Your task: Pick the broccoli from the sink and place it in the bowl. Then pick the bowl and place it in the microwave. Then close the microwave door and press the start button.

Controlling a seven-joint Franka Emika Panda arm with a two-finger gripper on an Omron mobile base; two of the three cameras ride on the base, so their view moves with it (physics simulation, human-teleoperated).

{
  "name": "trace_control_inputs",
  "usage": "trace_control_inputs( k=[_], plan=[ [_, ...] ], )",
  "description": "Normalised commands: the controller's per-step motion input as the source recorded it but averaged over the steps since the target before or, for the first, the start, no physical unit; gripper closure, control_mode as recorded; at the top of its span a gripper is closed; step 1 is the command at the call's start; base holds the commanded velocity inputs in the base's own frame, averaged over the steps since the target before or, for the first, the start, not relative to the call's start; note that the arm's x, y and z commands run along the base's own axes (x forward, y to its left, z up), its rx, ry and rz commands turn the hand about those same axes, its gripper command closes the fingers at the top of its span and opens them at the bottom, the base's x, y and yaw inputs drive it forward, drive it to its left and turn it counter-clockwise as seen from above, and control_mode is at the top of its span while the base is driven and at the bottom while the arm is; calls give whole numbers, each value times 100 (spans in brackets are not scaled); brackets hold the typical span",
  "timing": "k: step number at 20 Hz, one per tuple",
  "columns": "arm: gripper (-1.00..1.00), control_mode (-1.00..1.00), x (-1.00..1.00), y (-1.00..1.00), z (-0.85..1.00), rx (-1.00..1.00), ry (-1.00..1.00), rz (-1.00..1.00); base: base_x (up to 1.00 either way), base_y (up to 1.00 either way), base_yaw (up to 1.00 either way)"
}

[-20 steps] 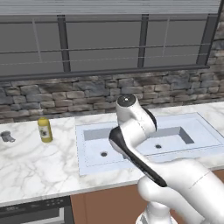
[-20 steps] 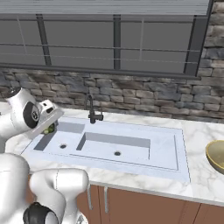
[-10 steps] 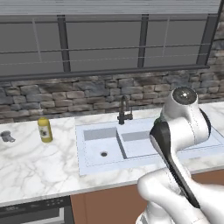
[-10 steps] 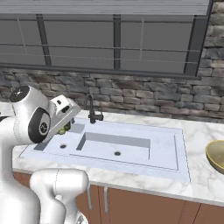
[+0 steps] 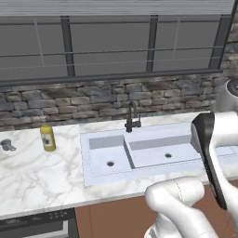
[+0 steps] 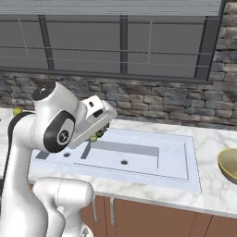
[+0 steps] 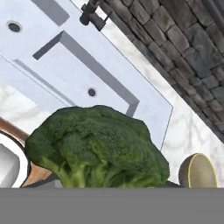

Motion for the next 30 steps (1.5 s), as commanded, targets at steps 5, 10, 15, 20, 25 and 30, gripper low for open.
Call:
trace_control_inputs(
  k=[5,10,15,20,25,30],
  plan=[
    [100,-100,0,-99,0,-1,2,-42,0,0,0],
    [100,-100,0,-100,0,0,0,-44,0,0,0],
    [100,-100,13,-100,0,1,0,-30,0,0,0],
    [100,-100,22,-100,0,19,1,-20,0,0,0],
    [100,-100,12,-100,4,36,1,-7,0,0,0],
    [100,-100,16,-79,-19,27,0,-1,0,0,0]
  ],
)
